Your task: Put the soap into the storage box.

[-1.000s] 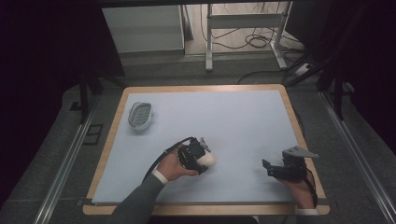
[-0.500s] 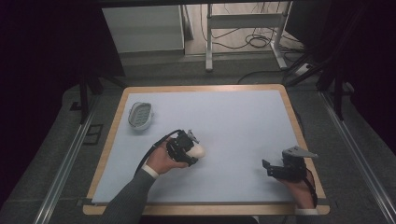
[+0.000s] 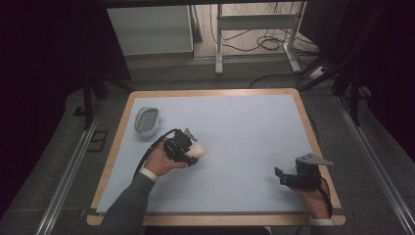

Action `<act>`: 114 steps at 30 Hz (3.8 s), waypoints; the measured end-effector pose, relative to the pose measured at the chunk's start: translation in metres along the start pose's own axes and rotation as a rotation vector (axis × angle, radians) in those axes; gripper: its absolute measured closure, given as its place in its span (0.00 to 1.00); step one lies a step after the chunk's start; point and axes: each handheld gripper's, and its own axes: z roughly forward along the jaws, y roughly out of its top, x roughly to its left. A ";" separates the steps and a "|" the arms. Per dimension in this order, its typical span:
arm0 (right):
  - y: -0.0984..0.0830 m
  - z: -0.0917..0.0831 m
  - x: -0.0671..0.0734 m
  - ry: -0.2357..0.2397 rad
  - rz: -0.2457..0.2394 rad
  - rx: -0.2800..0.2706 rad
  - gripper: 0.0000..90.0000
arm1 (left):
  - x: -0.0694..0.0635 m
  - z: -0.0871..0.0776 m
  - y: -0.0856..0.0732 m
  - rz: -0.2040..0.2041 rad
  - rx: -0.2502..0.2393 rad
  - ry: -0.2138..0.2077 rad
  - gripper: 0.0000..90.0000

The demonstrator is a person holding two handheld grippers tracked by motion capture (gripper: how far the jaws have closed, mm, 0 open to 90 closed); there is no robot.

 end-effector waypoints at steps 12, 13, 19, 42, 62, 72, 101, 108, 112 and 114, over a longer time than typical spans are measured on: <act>0.000 0.000 -0.001 0.000 0.004 0.003 0.12 | 0.021 -0.008 -0.003 -0.049 0.000 0.038 0.55; 0.000 0.000 -0.001 0.000 0.004 0.003 0.12 | 0.023 -0.009 -0.003 -0.055 -0.002 0.042 0.55; 0.000 0.000 -0.001 -0.002 0.006 0.005 0.12 | 0.035 -0.015 -0.006 -0.086 -0.019 0.047 0.55; -0.001 0.000 -0.001 -0.008 0.001 0.008 0.12 | 0.061 -0.032 -0.007 -0.128 -0.026 0.098 0.55; -0.002 0.001 -0.003 -0.012 0.010 0.010 0.12 | 0.096 -0.045 -0.008 -0.193 -0.029 0.148 0.55; -0.002 0.001 -0.003 -0.013 0.011 0.011 0.12 | 0.116 -0.048 -0.009 -0.239 -0.024 0.188 0.55; -0.003 0.001 -0.004 -0.016 0.010 0.017 0.12 | 0.172 -0.039 -0.014 -0.408 -0.010 0.254 0.55; -0.003 0.001 -0.004 -0.016 0.009 0.018 0.12 | 0.178 -0.031 -0.014 -0.443 0.002 0.253 0.55; -0.003 0.001 -0.005 -0.017 0.010 0.017 0.12 | 0.181 -0.027 -0.015 -0.466 0.011 0.282 0.55; -0.003 0.001 -0.005 -0.016 0.012 0.017 0.12 | 0.183 -0.024 -0.016 -0.485 0.014 0.281 0.55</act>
